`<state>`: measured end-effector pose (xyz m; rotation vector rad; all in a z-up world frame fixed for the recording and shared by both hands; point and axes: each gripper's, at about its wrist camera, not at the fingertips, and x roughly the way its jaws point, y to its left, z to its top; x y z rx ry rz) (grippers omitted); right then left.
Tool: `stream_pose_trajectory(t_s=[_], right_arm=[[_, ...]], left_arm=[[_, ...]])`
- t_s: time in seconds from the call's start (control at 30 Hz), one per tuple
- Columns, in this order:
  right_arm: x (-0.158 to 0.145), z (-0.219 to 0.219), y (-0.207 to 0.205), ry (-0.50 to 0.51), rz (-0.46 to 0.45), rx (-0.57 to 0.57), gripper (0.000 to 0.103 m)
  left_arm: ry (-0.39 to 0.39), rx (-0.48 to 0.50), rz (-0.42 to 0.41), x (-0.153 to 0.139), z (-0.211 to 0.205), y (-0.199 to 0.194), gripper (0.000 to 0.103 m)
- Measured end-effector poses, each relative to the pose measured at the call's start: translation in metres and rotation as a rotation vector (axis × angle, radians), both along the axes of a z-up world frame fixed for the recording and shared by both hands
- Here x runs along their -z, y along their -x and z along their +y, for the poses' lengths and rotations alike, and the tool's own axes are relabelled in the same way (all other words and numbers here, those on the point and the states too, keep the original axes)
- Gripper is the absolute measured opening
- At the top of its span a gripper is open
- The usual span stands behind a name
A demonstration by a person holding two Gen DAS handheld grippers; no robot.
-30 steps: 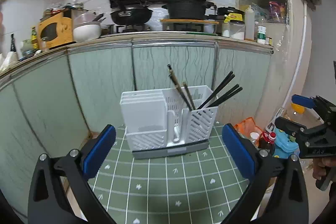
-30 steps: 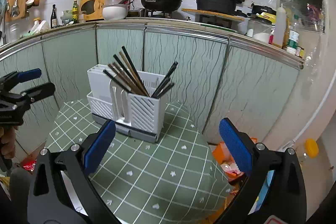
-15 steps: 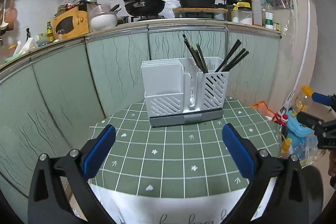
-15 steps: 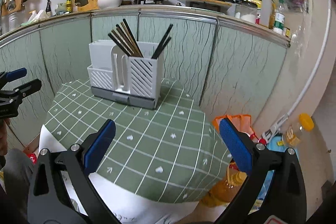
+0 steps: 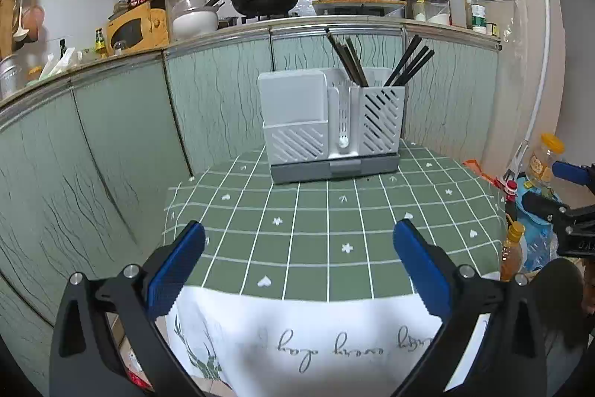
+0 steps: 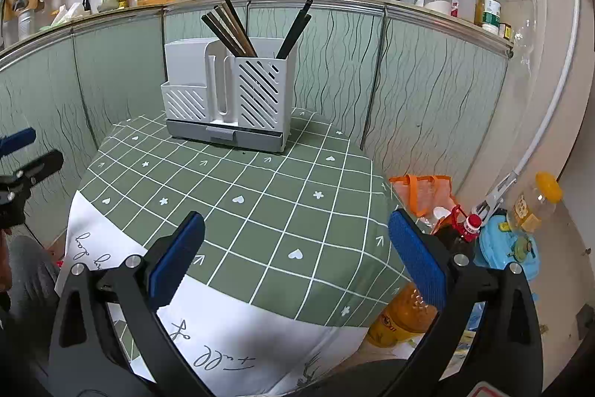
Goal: Organize utensils
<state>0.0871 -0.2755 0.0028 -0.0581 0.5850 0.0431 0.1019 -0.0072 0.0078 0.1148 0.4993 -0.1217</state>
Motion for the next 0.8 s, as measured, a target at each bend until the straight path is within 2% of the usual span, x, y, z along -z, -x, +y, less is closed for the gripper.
stream_pose_trajectory(t_s=[0.3, 0.8], right_arm=[[0.001, 0.005, 0.005, -0.034, 0.001, -0.024, 0.095], [0.003, 0.008, 0.007, -0.062, 0.017, -0.046, 0.095]], left_arm=[[0.034, -0.004, 0.04, 0.013, 0.0, 0.004, 0.099], [0.05, -0.003, 0.05, 0.018, -0.004, 0.007, 0.099]])
